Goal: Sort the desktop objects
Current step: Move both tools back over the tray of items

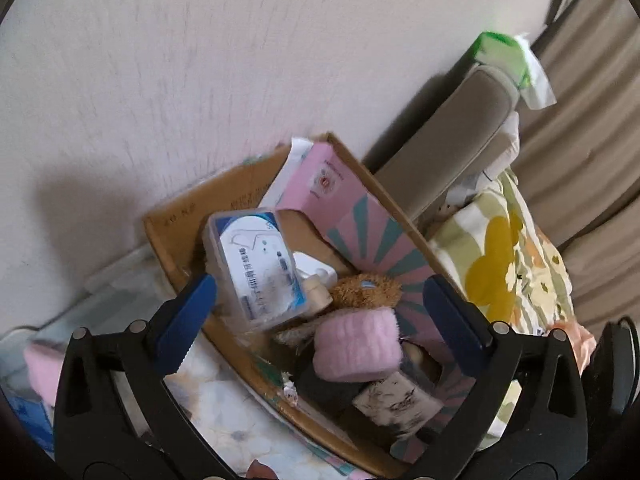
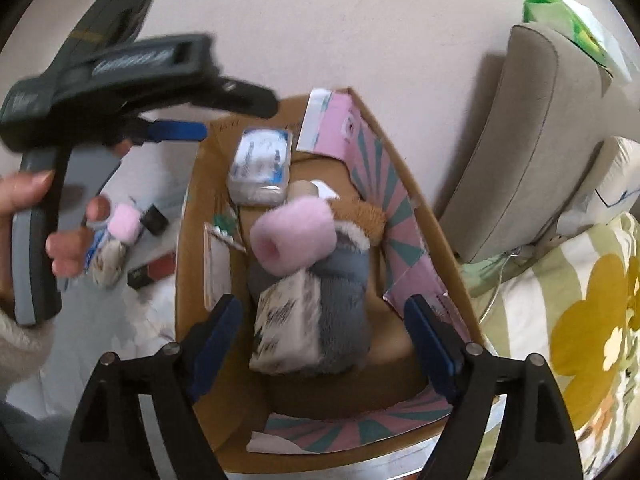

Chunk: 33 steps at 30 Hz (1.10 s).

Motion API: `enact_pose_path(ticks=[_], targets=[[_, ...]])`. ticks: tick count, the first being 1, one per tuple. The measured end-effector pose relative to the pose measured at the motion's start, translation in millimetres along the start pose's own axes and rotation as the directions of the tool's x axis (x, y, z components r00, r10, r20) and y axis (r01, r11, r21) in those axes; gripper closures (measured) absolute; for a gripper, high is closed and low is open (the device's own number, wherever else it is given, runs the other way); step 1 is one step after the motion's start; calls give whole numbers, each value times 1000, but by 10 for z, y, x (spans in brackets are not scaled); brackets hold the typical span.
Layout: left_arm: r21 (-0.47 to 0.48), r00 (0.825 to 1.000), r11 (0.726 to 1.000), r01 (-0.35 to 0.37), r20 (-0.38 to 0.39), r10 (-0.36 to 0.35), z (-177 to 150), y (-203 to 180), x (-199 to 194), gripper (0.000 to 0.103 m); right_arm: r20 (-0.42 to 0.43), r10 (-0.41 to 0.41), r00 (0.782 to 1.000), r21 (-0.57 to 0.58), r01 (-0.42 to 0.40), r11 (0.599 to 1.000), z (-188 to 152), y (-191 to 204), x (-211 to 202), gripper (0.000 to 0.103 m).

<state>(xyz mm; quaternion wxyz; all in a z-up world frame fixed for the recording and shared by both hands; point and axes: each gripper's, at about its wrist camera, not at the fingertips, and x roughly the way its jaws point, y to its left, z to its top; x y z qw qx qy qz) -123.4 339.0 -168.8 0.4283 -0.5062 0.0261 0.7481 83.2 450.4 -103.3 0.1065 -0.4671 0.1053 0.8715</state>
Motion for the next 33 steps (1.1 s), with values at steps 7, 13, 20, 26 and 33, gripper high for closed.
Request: enact_pose_path(ticks=[7, 13, 20, 26, 33], targets=[[-13, 999, 1000, -29, 45, 29, -78, 41, -271, 0, 34, -64, 997, -45, 66, 997, 70, 149, -132, 22], [-23, 992, 996, -87, 87, 89, -240, 195, -624, 0, 64, -82, 995, -70, 86, 994, 75, 250, -236, 22], [-110, 982, 984, -142, 113, 154, -540, 546, -1236, 0, 122, -121, 985, -93, 133, 987, 184, 443, -493, 22], [-190, 920, 942, -278, 229, 318, -824, 841, -1963, 0, 161, -59, 985, -156, 84, 984, 293, 694, -605, 22], [-274, 867, 895, -352, 265, 423, -1131, 1240, -2545, 0, 180, 63, 982, -231, -20, 973, 430, 1069, -650, 22]])
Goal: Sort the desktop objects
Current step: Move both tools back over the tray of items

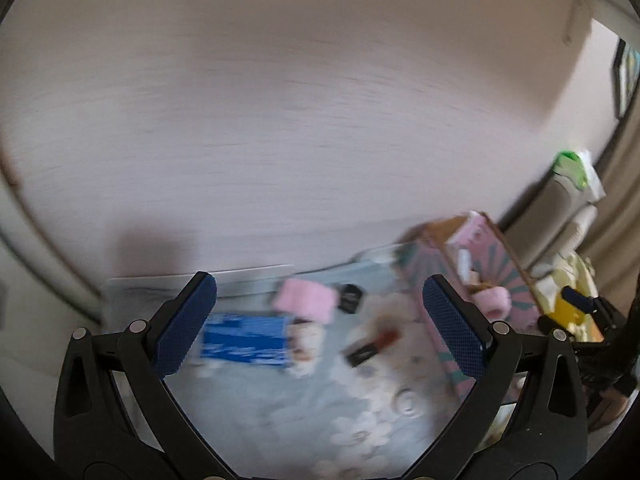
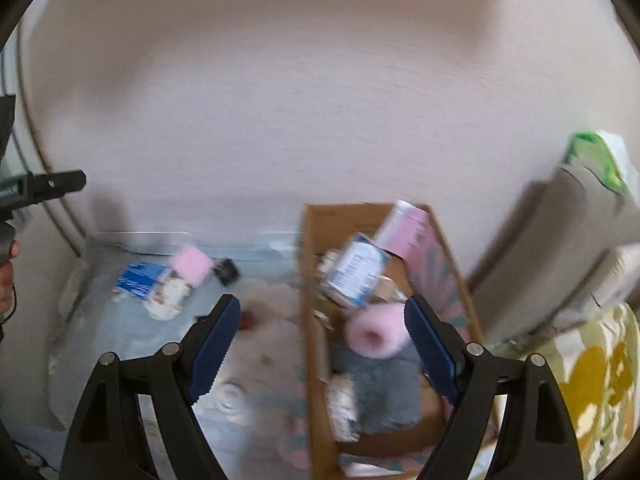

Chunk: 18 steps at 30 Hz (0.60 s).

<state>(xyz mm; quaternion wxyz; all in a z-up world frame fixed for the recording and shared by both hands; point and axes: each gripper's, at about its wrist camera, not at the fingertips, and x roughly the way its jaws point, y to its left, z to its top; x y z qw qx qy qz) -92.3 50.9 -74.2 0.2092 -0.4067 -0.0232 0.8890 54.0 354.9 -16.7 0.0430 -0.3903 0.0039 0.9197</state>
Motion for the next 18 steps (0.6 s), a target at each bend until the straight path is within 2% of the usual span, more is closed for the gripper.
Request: enact_pose_path(ticks=[5, 8, 12, 15, 18], targets=[[-30, 999, 999, -27, -37, 26, -193, 402, -54, 0, -31, 91, 995, -59, -93, 994, 94, 296, 183, 22], [-41, 994, 998, -47, -100, 43, -389, 529, 24, 0, -66, 121, 990, -91, -127, 988, 102, 456, 305, 22], [-138, 984, 990, -8, -178, -17, -696, 631, 198, 0, -120, 169, 978, -106, -181, 978, 69, 623, 471, 22], [-255, 969, 967, 10, -237, -73, -924, 689, 422, 0, -166, 187, 968, -117, -208, 971, 18, 684, 637, 22], [-383, 956, 923, 19, -262, -128, -1075, 746, 647, 1, -208, 192, 959, -143, -224, 964, -32, 740, 790, 22]])
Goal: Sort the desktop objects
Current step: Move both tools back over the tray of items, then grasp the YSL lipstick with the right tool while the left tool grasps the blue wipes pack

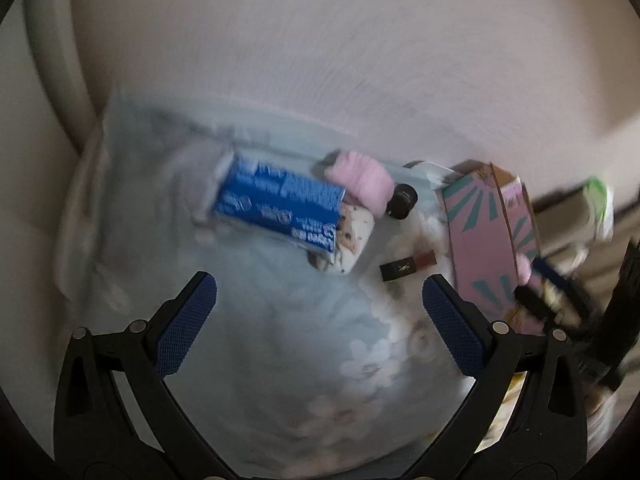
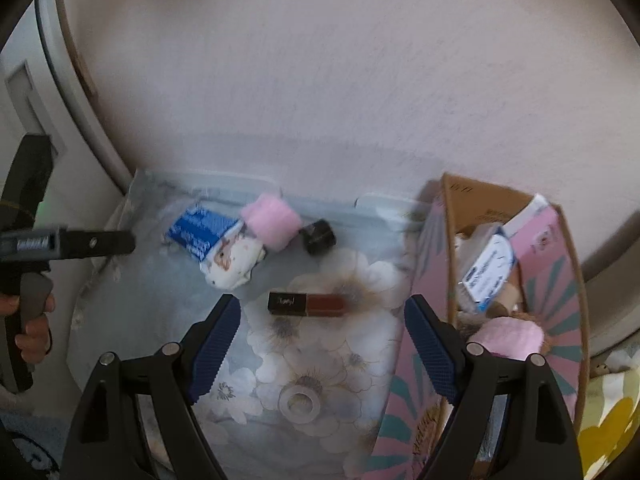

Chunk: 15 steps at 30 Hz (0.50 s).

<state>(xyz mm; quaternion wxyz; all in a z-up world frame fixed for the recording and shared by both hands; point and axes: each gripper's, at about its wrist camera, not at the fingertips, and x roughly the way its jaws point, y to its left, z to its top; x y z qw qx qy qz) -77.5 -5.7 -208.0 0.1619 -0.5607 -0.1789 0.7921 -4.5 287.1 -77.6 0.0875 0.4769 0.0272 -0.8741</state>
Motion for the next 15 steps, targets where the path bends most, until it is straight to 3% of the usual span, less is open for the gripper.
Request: enact_pose_path(ticks=[5, 8, 11, 15], targets=[[-66, 1000, 998, -21, -15, 20, 72, 2, 283, 1, -59, 15, 998, -26, -17, 1000, -38, 8, 259, 22], [-145, 1000, 989, 6, -16, -8, 154, 50, 422, 1, -78, 26, 997, -17, -27, 999, -105, 39, 382, 22], [-252, 999, 968, 25, -18, -30, 224, 96, 565, 1, -109, 34, 993, -22, -37, 999, -142, 48, 485, 22], [-407, 999, 913, 14, -27, -27, 311, 158, 736, 1, -161, 55, 985, -44, -63, 997, -76, -24, 593, 22]])
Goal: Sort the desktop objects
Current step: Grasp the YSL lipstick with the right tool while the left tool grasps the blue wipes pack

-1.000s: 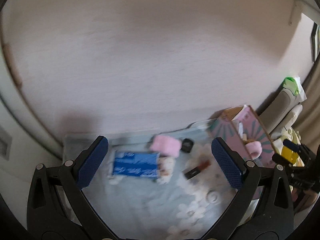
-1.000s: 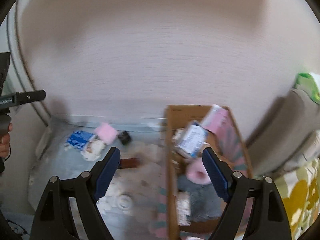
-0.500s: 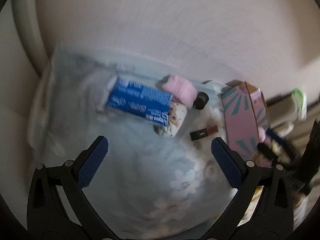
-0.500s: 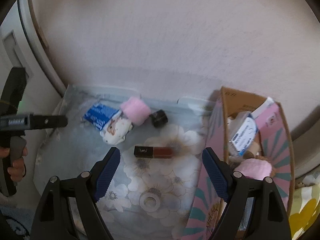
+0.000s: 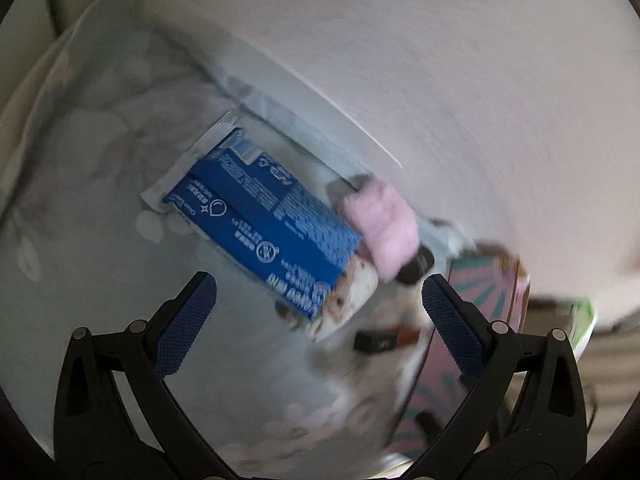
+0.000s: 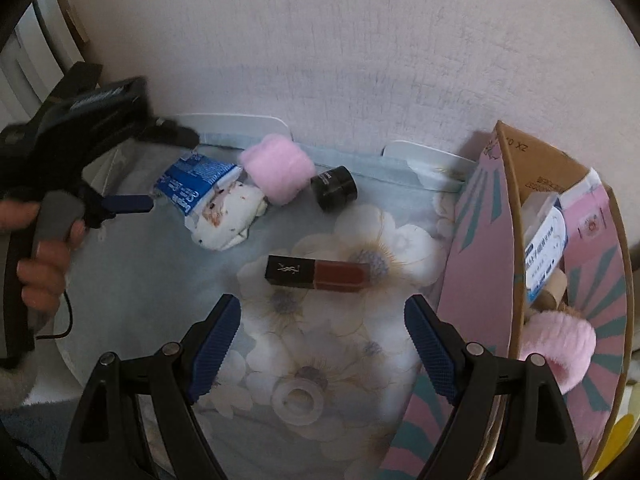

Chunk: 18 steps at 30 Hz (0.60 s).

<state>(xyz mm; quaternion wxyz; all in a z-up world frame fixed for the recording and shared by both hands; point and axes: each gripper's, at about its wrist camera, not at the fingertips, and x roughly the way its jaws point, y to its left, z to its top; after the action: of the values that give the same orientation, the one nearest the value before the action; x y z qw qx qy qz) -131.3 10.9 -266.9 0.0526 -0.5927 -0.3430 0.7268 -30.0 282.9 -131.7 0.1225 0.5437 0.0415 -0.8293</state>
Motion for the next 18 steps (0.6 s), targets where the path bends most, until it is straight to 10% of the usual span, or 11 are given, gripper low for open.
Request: enact_pose_path(ticks=[10, 16, 18], targets=[[-387, 992, 914, -123, -56, 110, 212, 84, 353, 1, -74, 29, 997, -84, -35, 996, 195, 23, 325, 22], [-406, 985, 898, -168, -38, 167, 151, 14, 472, 5, 11, -27, 1000, 37, 27, 999, -1, 30, 451, 21], [-406, 984, 898, -171, -20, 178, 114, -6, 474, 7, 91, -57, 994, 72, 51, 996, -88, 34, 420, 3]])
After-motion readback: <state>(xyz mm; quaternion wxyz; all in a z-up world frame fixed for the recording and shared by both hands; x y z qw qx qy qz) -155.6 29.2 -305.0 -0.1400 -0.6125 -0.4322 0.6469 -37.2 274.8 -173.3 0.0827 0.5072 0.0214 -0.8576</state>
